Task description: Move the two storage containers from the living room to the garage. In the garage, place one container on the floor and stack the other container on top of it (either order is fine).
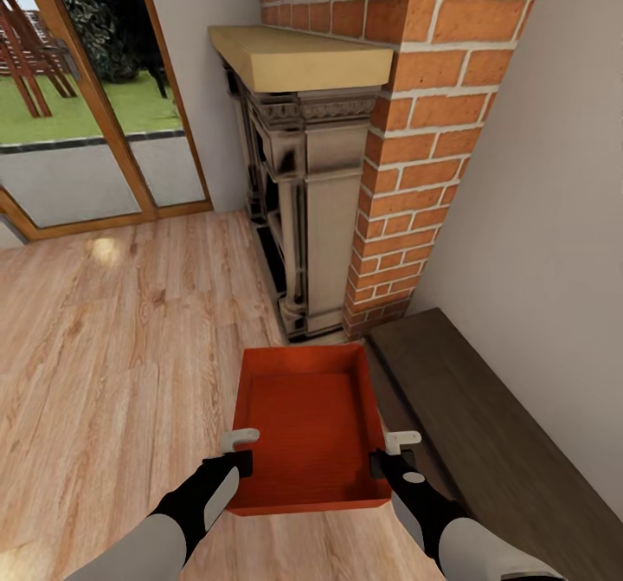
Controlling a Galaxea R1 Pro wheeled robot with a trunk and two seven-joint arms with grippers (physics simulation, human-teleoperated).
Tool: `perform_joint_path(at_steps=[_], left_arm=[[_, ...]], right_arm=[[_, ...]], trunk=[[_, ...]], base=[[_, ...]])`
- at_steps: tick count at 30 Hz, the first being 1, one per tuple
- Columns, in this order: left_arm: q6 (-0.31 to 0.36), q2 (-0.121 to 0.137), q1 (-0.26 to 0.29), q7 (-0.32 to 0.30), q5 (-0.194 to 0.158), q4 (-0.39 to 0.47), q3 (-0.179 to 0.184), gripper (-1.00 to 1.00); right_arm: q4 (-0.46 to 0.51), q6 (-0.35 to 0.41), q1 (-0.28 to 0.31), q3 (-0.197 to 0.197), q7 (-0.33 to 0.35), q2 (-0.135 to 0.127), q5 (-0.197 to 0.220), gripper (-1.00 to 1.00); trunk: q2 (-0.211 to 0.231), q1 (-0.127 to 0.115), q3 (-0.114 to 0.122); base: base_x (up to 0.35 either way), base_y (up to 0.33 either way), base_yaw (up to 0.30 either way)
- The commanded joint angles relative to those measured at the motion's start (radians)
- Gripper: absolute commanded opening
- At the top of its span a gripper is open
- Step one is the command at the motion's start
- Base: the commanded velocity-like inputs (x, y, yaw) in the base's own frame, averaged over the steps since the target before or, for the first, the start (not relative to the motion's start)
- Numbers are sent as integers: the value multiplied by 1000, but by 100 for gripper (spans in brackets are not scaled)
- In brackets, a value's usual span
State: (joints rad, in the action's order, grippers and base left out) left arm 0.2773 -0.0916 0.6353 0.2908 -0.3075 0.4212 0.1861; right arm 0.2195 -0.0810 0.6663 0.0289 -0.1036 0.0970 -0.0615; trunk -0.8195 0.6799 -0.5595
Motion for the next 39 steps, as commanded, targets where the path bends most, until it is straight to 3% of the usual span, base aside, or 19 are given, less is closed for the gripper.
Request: perform_joint_path(at_steps=[1, 39], left_arm=[[-27, 1, 1, 37, 27, 5, -17, -100], [-26, 7, 1, 37, 22, 4, -19, -100]], right_arm=[[-3, -3, -1, -10, -7, 0, -4, -100], [-3, -3, -1, -10, -7, -2, -4, -100]], trunk=[[-1, 0, 1], [-1, 0, 61]], base=[[0, 0, 0], [0, 0, 0]])
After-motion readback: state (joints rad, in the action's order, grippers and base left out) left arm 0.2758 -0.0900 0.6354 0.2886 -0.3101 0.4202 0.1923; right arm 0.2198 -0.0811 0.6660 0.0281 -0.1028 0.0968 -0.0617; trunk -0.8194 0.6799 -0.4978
